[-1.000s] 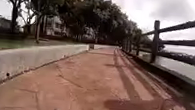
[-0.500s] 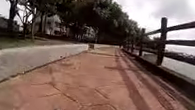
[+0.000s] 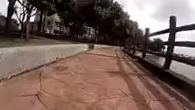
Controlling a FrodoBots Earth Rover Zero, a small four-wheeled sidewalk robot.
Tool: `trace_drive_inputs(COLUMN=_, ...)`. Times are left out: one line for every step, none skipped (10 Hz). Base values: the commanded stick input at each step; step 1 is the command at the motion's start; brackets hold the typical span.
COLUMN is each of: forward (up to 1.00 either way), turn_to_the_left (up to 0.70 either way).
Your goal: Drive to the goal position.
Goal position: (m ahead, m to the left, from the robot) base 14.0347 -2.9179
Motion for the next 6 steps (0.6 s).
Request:
trace_drive_inputs(forward=0.70, turn_to_the_left=-0.33)
trace_drive_inputs(forward=0.70, turn_to_the_left=0.00)
trace_drive_inputs(forward=0.70, turn_to_the_left=0.00)
trace_drive_inputs(forward=0.70, turn_to_the_left=0.00)
trace_drive_inputs(forward=0.70, turn_to_the_left=0.00)
trace_drive_inputs(forward=0.70, turn_to_the_left=0.00)
